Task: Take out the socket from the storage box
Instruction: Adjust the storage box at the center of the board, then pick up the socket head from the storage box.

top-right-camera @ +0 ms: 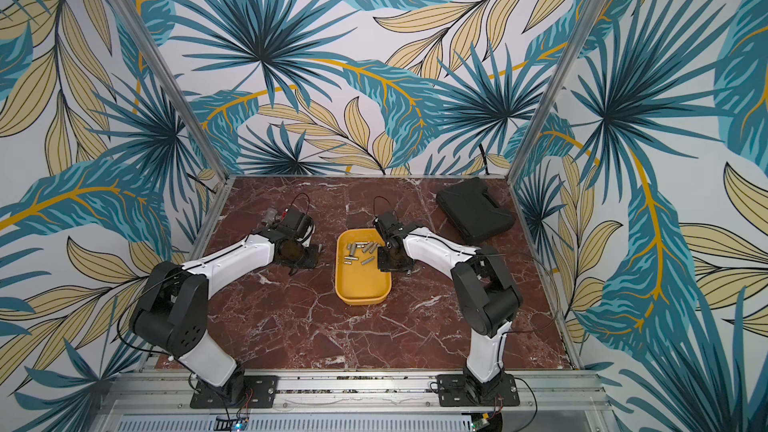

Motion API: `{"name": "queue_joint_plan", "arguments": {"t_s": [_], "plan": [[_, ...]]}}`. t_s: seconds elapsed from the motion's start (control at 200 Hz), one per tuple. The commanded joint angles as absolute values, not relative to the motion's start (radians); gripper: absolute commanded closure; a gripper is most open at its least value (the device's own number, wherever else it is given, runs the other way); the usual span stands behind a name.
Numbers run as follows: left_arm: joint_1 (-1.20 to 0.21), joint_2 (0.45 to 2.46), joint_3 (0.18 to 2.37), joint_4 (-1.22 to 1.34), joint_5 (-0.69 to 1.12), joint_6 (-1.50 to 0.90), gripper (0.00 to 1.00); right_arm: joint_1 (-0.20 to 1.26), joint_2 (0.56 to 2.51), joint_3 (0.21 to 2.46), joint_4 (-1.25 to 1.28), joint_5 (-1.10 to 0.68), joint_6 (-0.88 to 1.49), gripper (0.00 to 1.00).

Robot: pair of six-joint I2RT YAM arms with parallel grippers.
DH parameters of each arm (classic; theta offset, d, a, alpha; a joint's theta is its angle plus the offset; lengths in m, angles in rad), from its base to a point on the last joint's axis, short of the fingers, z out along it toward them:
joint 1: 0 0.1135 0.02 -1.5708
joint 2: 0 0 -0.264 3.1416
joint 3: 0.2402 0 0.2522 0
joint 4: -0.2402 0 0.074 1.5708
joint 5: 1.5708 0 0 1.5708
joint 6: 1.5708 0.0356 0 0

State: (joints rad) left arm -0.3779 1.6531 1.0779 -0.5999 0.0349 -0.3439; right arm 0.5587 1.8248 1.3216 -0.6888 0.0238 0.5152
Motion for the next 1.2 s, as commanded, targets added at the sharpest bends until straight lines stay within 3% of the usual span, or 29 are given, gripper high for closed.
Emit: {"name": "queue_joint_plan", "arguments": {"t_s": [0.0, 0.601, 0.982, 1.197], "plan": [[-0.37, 1.651, 1.121, -0.615, 0.032, -0.327, 0.65, 0.56, 1.77, 1.395, -0.75, 0.048, 0.468, 0.62], [-0.37, 1.627, 1.081, -0.609, 0.023, -0.345, 0.64, 0.617, 1.956, 1.475, -0.721, -0.111, 0.544, 0.62], [-0.371, 1.636, 1.083, -0.602, 0.038, -0.344, 0.64, 0.642, 1.976, 1.437, -0.72, -0.104, 0.545, 0.62], [-0.371, 1.631, 1.088, -0.611, 0.031, -0.34, 0.64, 0.641, 2.051, 1.561, -0.726, -0.096, 0.472, 0.62]]}}
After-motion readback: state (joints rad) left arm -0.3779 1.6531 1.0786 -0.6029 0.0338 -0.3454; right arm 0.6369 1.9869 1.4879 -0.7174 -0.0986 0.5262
